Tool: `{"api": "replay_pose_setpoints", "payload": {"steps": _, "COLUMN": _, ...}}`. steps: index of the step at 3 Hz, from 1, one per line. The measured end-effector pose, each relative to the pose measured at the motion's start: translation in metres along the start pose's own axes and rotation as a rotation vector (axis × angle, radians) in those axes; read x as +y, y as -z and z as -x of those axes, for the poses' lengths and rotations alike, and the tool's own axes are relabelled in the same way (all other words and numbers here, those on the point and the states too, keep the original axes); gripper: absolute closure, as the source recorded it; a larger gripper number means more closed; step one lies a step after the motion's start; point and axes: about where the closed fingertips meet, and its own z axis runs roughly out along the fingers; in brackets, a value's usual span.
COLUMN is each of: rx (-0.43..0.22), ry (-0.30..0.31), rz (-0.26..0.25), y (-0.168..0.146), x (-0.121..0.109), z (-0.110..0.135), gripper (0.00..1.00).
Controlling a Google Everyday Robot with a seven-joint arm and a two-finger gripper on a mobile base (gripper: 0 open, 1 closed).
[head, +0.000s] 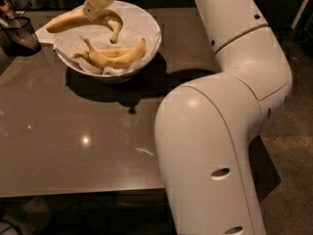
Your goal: Pick banana from white bowl
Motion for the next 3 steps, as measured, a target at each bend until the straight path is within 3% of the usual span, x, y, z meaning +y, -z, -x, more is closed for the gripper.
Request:
{"api": "replay_pose_setpoints", "payload": {"steps": 1, "rx": 0.0, "ry": 0.002, "rz": 0.001, "y": 0.0, "x": 0.001, "z": 0.0, "gripper": 1.0}}
{"api": "replay_pose_setpoints", "payload": {"steps": 2, "rx": -0.043, "ry": 0.018, "rz": 0.006, "y": 0.0, "x": 0.004, "z": 0.01, "gripper": 1.0}}
{"api": "replay_pose_setpoints", "payload": {"steps": 3, "rx": -0.076, "ry": 0.029, "rz": 0.036, "y": -0.001, "x": 0.02, "z": 0.017, "gripper": 1.0}}
